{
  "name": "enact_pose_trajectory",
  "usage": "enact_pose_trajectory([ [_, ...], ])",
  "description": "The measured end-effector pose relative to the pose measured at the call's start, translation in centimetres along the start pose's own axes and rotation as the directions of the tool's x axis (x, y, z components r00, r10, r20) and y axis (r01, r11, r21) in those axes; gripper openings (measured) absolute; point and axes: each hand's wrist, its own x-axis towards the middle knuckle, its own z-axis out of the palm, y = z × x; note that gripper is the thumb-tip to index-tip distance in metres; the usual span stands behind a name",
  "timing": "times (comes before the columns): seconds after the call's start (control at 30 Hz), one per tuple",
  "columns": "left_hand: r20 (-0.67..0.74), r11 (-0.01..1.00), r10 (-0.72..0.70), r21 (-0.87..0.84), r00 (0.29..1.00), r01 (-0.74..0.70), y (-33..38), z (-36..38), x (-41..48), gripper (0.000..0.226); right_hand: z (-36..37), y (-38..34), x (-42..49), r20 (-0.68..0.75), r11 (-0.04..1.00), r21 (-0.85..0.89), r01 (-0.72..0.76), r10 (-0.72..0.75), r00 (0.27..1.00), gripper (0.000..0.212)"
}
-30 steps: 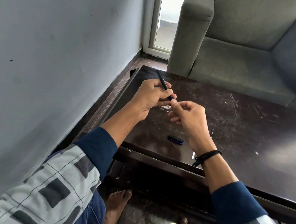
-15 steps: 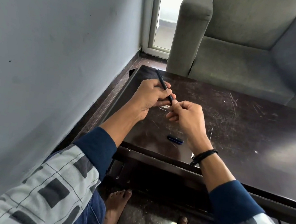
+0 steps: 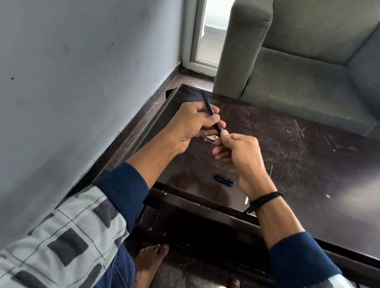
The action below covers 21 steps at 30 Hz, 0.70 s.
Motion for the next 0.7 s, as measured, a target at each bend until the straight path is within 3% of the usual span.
enact_pose_trajectory([
  [0.17,0.028,1.000,0.017,0.015,0.999,-0.017,0.1,-0.2,0.1,0.014,-0.5,-0.2,-0.1,0.131,0.985,0.116,-0.130,0.115,0.985,0.037],
  [0.23,0.000,0.999,0.029,0.012,1.000,-0.029,0.3,-0.4,0.1,0.013,-0.6,-0.3,0.2,0.096,0.995,-0.024,-0.096,0.097,0.991,0.043],
  [0.3,-0.058,0.999,0.037,-0.010,0.998,-0.037,0.4,-0.6,0.3,0.011,-1.1,-0.1,0.6,0.045,0.937,-0.349,-0.012,0.029,0.999,0.046],
  [0.33,-0.090,0.999,0.037,-0.026,0.995,-0.039,0.5,-0.8,0.3,0.010,-1.5,0.1,0.7,0.047,0.833,-0.554,0.022,0.004,0.999,0.047],
  [0.4,-0.143,0.998,0.034,-0.055,0.989,-0.043,0.7,-1.1,0.5,0.009,-2.1,0.4,0.5,0.092,0.524,-0.850,0.057,0.041,0.995,0.041],
  [0.47,-0.174,0.997,0.033,-0.069,0.984,-0.045,0.6,-1.3,0.6,0.009,-1.8,1.0,0.1,0.145,0.300,-0.948,0.108,0.107,0.984,0.037],
  [0.53,-0.180,0.996,0.028,-0.074,0.983,-0.042,0.6,-1.3,0.6,0.009,-1.1,1.8,-0.1,0.174,0.203,-0.967,0.151,0.100,0.980,0.030],
  [0.63,-0.173,0.997,0.022,-0.063,0.985,-0.033,0.6,-1.2,0.5,0.012,-0.6,2.2,0.1,0.170,0.195,-0.969,0.154,0.069,0.983,0.018],
  [0.7,-0.169,0.998,0.015,-0.063,0.985,-0.026,0.5,-1.2,0.5,0.012,-0.7,2.0,0.6,0.146,0.359,-0.927,0.113,0.068,0.987,0.017],
])
